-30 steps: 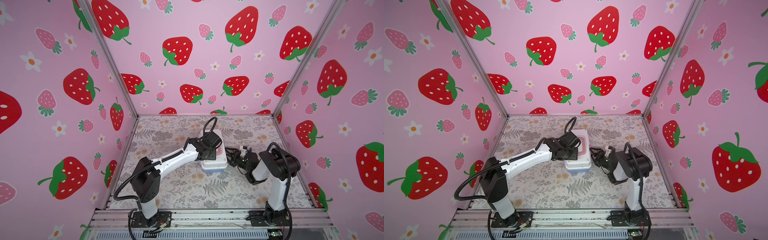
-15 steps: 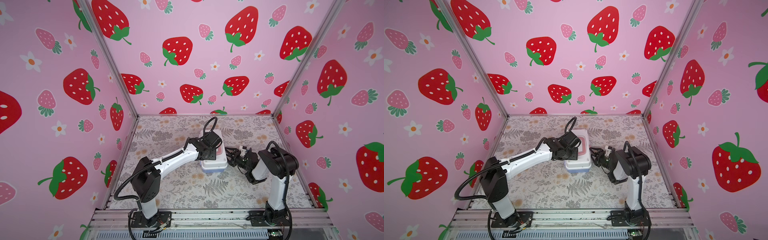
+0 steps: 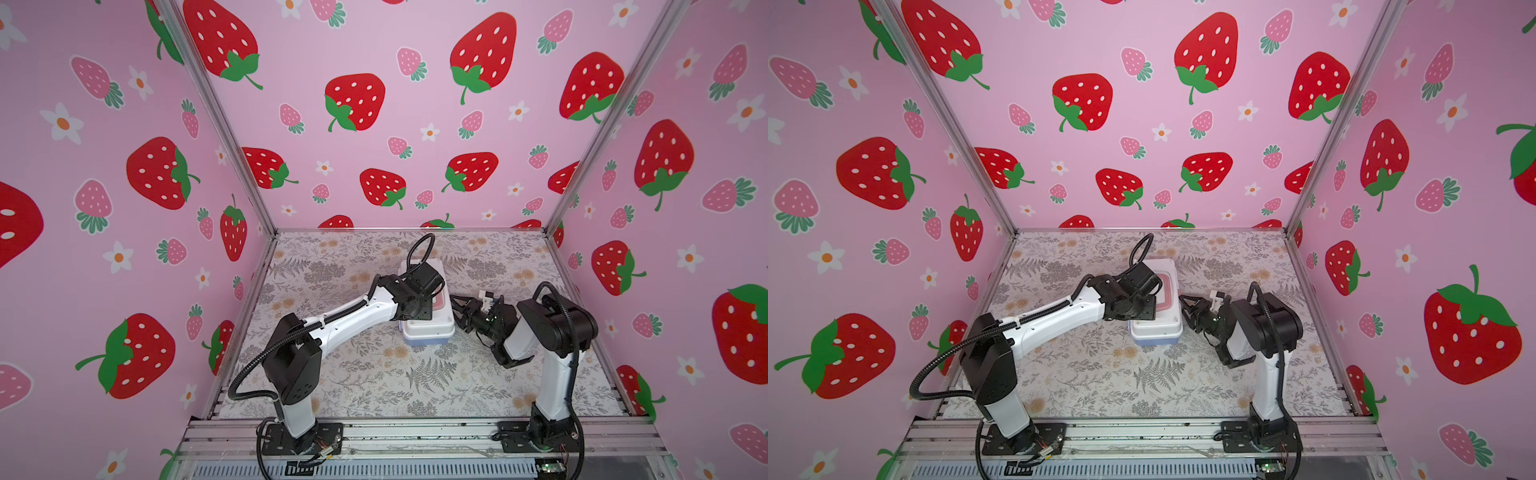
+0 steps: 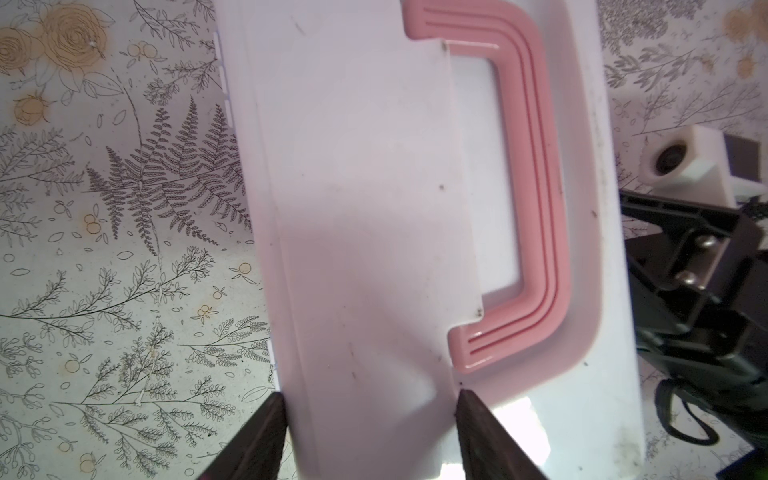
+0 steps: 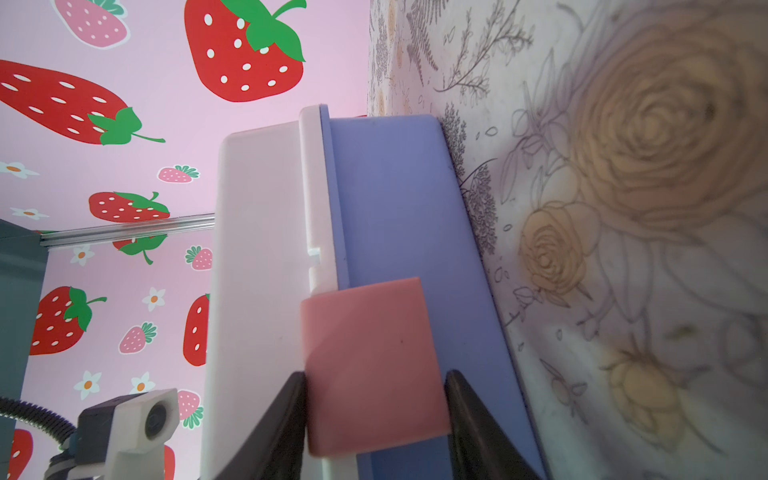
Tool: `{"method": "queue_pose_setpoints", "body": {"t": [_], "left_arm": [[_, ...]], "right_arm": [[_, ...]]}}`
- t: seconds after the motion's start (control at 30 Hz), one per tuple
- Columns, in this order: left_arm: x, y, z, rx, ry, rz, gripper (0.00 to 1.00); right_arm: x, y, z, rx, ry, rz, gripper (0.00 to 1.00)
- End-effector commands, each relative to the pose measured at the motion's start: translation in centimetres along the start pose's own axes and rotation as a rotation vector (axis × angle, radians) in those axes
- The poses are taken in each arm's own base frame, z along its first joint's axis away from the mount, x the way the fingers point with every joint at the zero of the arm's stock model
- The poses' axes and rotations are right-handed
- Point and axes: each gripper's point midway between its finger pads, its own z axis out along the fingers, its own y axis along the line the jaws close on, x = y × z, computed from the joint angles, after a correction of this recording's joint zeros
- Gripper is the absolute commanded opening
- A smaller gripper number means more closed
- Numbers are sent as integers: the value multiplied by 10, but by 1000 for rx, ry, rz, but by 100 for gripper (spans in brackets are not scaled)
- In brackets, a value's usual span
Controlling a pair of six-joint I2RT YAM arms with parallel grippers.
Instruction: Pack the tool kit
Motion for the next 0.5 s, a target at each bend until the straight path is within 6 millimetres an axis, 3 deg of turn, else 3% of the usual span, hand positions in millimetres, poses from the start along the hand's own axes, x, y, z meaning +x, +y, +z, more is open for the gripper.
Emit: {"method": "queue_pose_setpoints", "body": {"t": [0.0, 0.07, 0.47], "left_arm": [[63, -12, 53, 14, 228, 72, 66], [63, -12, 53, 14, 229, 71, 66], [64, -11, 53, 8, 230, 74, 66]], "right_arm": [[11, -42, -12, 84, 3, 62, 51], [10, -43, -13, 87, 3, 67, 57], [-1, -40, -19, 74, -20, 79, 67]]}}
